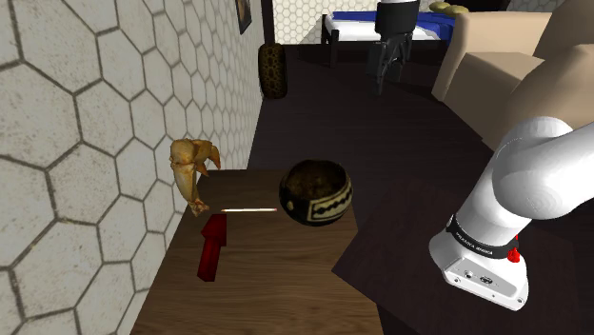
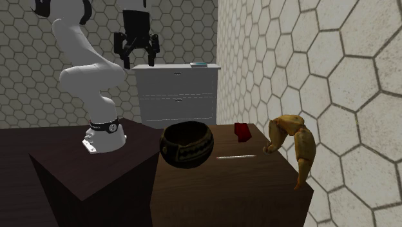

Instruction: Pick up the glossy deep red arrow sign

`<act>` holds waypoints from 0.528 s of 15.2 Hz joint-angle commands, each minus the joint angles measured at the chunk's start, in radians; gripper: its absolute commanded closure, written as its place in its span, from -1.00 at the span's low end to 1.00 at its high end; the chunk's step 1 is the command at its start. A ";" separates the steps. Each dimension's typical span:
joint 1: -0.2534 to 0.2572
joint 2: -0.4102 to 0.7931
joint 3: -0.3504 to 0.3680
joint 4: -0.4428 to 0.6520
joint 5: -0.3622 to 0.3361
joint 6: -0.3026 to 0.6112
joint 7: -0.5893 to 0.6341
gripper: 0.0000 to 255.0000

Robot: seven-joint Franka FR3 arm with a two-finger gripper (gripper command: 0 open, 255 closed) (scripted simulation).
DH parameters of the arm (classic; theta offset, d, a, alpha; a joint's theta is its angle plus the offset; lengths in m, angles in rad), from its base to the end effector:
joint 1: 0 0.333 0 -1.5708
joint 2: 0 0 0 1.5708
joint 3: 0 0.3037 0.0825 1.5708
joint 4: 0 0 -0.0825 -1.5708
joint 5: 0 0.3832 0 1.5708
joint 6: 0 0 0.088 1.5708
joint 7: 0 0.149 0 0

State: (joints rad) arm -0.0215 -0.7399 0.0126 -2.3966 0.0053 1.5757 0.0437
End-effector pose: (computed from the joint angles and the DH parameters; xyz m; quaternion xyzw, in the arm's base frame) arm 0.3207 -0.0016 0.5066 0.9988 -0.0282 -0.0405 0.0022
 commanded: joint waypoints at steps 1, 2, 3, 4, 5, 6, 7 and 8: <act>0.000 0.000 0.000 0.000 0.000 0.000 0.000 -1.00; 0.005 0.001 0.022 -0.017 0.015 0.022 0.033 -1.00; 0.009 0.004 0.044 -0.033 0.031 0.044 0.066 -1.00; 0.014 0.008 0.066 -0.047 0.046 0.066 0.098 -1.00; 0.019 0.015 0.089 -0.060 0.060 0.090 0.131 -1.00; 0.023 0.024 0.112 -0.071 0.075 0.114 0.163 -1.00; 0.028 0.034 0.135 -0.081 0.089 0.138 0.196 -1.00; 0.032 0.047 0.158 -0.089 0.103 0.163 0.228 -1.00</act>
State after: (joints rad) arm 0.0056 -0.7052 0.1455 -2.4710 0.0923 1.7067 0.2354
